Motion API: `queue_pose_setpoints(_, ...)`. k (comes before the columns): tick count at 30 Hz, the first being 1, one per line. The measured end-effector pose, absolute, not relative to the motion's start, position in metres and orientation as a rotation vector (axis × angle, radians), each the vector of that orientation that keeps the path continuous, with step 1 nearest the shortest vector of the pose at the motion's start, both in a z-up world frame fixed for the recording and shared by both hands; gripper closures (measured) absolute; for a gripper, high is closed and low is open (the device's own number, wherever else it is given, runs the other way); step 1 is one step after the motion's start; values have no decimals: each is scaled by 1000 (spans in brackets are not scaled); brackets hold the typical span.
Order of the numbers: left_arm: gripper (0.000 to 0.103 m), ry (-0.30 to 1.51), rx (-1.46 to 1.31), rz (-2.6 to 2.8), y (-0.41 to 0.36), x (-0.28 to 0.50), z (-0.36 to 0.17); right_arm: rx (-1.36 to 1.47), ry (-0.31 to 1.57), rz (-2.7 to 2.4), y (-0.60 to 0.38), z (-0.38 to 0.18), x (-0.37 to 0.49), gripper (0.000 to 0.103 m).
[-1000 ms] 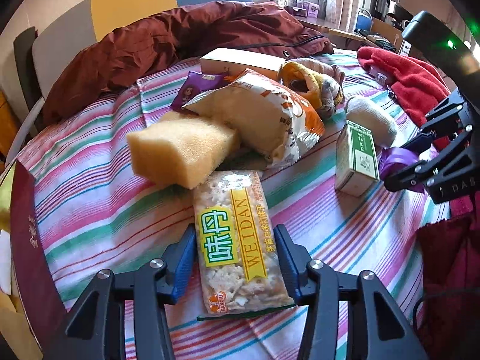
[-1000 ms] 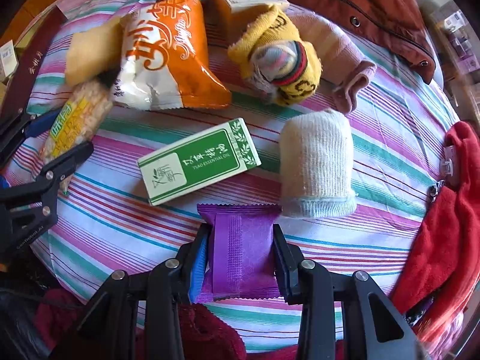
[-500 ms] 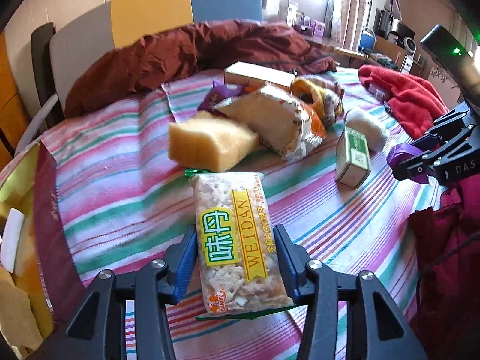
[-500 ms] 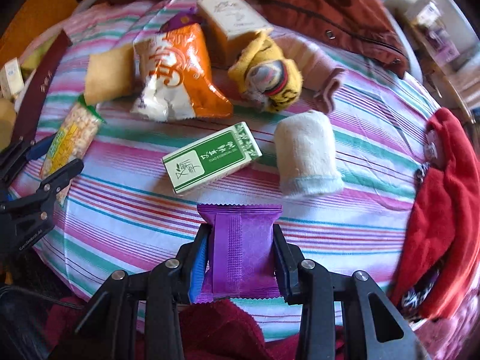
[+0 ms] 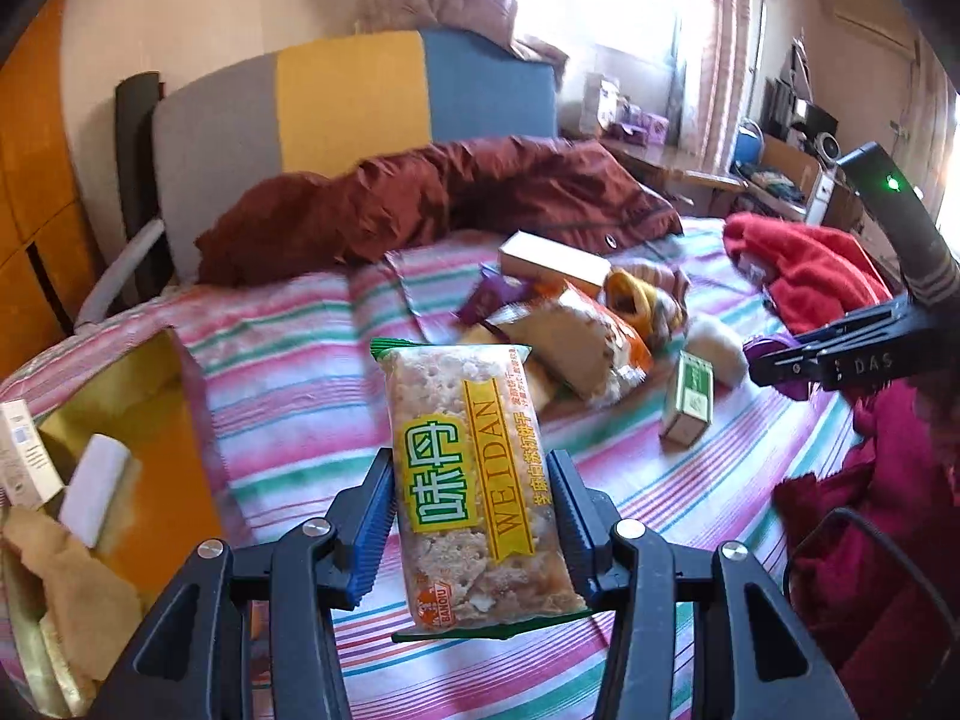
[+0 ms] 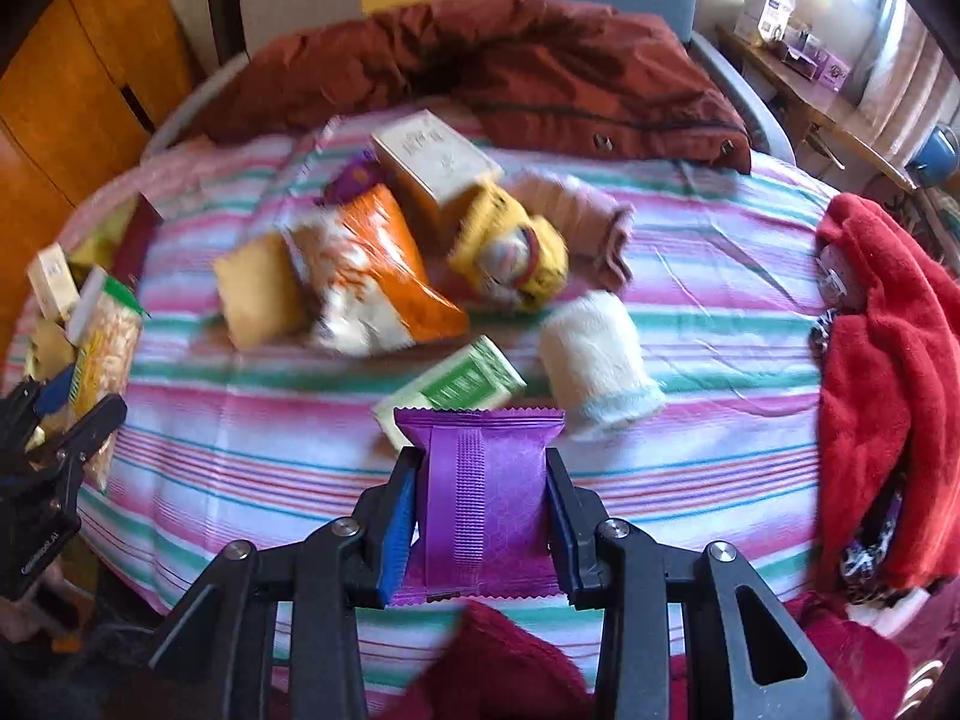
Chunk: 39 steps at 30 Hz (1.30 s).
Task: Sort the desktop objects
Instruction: 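Carry both packets over the gold tray and open both tools to drop them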
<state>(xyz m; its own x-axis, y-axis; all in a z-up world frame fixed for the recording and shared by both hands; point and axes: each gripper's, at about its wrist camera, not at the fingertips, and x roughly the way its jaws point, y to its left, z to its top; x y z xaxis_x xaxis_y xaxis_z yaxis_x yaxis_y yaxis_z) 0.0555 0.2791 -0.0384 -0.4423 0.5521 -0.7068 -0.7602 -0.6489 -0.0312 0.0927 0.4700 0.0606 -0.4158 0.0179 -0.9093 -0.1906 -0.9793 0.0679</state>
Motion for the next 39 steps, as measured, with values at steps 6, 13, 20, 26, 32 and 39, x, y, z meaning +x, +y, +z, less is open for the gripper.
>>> queue_pose_setpoints(6,54,297,-915,2208,246,36,-23,-1532,220,2720,446,52,52,64)
queue_pose_setpoints(13,54,202,-963,2312,198,10,-19,-1505,184,2935,364,62,12,64)
queue_pose_setpoints(20,54,98,-1034,2424,143,-18,-27,-1585,112,3079,278,58,-31,64)
queue_pose_setpoints(26,54,37,-1080,2521,98,-42,-35,-1626,87,3127,229,55,-70,64)
queue_pose_setpoints(32,53,29,-1100,2611,70,-81,-37,-1612,88,3094,195,51,-119,62)
queue_pose_setpoints(39,50,-5,-1163,2671,49,-104,-45,-1537,23,3094,168,55,-138,38)
